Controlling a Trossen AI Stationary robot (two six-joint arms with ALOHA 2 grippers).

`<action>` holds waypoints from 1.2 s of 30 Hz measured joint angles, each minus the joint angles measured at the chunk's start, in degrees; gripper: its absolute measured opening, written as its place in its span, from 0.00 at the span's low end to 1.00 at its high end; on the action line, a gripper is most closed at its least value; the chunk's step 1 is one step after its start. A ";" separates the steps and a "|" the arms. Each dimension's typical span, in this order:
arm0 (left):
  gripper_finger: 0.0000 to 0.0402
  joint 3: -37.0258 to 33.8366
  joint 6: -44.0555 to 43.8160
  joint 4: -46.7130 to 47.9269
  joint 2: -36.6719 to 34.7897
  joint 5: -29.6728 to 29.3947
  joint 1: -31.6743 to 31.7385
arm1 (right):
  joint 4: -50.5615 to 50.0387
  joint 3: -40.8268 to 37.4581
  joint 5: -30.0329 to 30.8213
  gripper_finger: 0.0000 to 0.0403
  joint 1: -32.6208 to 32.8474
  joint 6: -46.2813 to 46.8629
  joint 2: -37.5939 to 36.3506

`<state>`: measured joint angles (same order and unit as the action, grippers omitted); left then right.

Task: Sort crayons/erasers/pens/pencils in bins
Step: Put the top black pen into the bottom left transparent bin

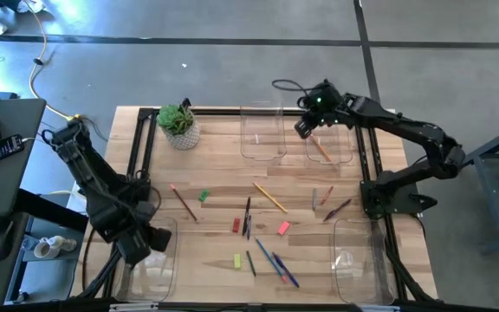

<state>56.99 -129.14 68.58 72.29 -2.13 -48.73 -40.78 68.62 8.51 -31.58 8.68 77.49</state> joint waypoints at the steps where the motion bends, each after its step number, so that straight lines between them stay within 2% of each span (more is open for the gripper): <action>1: 0.11 0.00 -0.99 -0.39 0.98 -0.01 -0.72 | -0.16 0.00 0.00 0.22 1.28 1.14 0.00; 7: 0.11 0.00 -3.32 -1.21 8.02 -1.09 -3.48 | -1.02 0.00 0.02 0.22 9.58 8.06 0.00; 14: 0.11 0.00 -2.17 -1.06 14.61 -3.44 -3.56 | -1.06 0.00 -0.26 0.22 19.09 14.83 0.00; 24: 0.11 0.00 -2.24 -0.99 20.76 -5.03 -3.54 | -1.15 0.00 -0.46 0.22 32.02 23.43 0.00; 36: 0.12 0.07 -2.17 -1.25 24.83 -6.13 -3.48 | -1.51 0.00 0.68 0.22 43.94 26.04 0.63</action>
<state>57.06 -131.31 67.33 97.12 -8.26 -52.21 -42.29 68.62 9.19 12.36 34.72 78.12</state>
